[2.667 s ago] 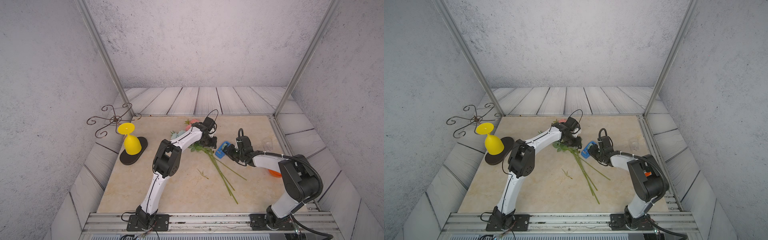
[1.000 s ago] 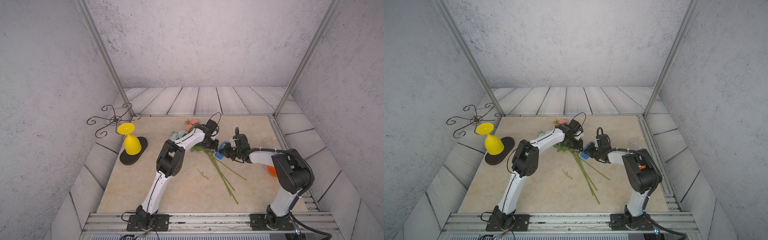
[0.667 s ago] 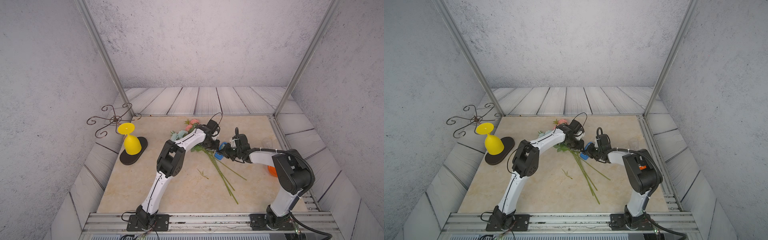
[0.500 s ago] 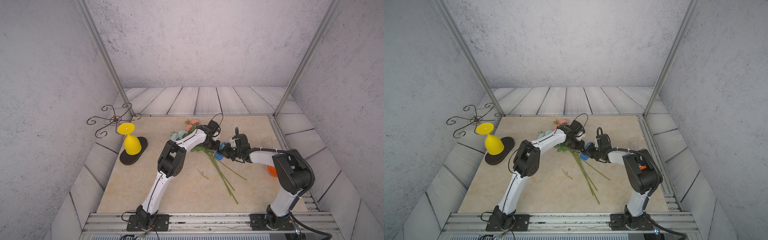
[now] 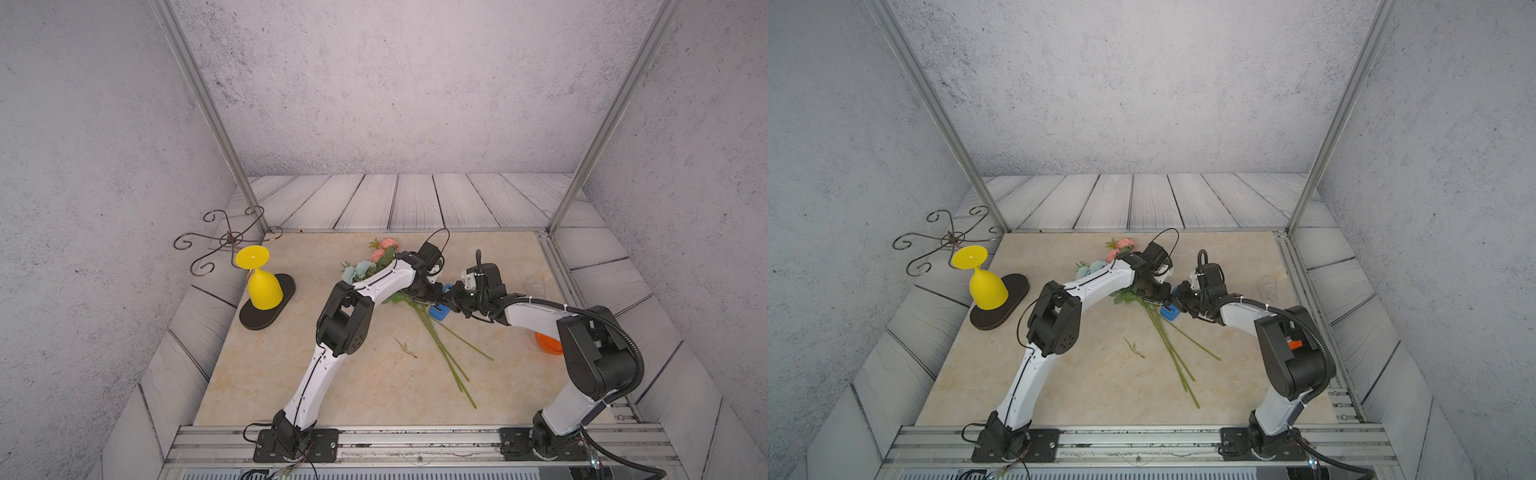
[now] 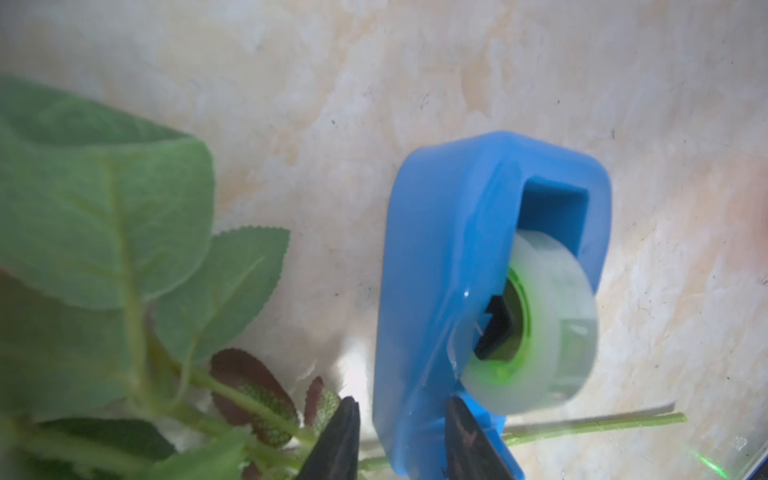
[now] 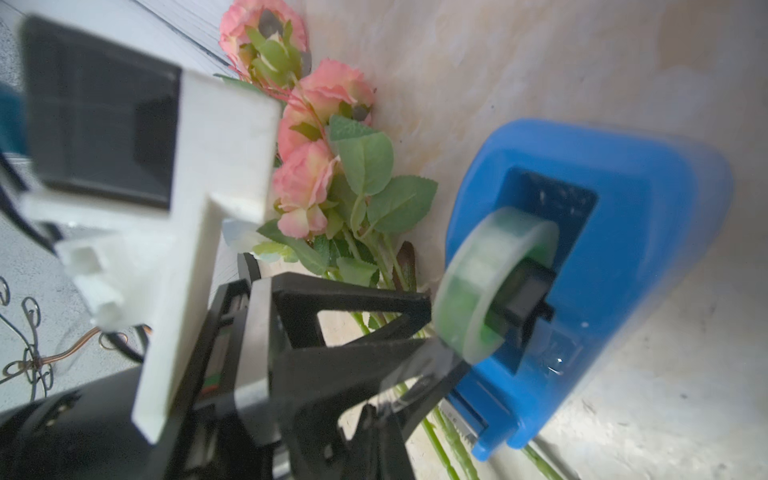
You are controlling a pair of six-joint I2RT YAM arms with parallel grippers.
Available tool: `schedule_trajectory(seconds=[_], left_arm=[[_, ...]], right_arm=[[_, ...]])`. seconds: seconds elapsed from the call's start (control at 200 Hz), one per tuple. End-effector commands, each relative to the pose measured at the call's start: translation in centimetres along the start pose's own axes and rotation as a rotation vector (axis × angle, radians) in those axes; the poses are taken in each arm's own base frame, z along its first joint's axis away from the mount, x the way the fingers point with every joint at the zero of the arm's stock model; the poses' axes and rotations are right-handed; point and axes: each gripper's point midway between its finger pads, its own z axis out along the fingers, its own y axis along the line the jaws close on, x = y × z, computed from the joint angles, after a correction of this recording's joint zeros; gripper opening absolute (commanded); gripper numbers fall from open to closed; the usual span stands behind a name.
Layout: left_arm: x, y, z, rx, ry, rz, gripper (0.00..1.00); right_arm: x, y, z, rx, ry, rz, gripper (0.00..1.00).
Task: Wrap bouquets with tape
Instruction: Pull the tape from the tape cutter.
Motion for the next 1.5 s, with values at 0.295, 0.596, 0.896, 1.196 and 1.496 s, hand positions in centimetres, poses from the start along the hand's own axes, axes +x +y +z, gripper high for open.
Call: schedule_trajectory(seconds=[0.295,0.596,0.896,1.196,1.496], left_arm=[[-0.1,1.6,0.3,-0.064,0.001,-0.018,0.37],[-0.3,1.2,0.6,-0.036,-0.005,-0.042,0.37],[-1.4,1.6,0.3,-0.034,-0.022,-0.045,0.37],[-2.9,2.1,-2.5,-0.037,-0.067,-0.07,0.38],[-2.7,3.5,-10.6,0.054,-0.178,-0.262,0.57]], right_arm=[[4.3,0.8,0.2,-0.026,0.053,0.011,0.03],[3.9,2.2,-1.2,-0.016,0.039,-0.019,0.03],[5.4,1.2,-1.5,-0.007,0.047,-0.02,0.03],[5.6,-1.1,-0.7,0.026,0.039,0.008,0.03],[5.4,-1.2,-1.0,0.048,0.052,-0.005,0.04]])
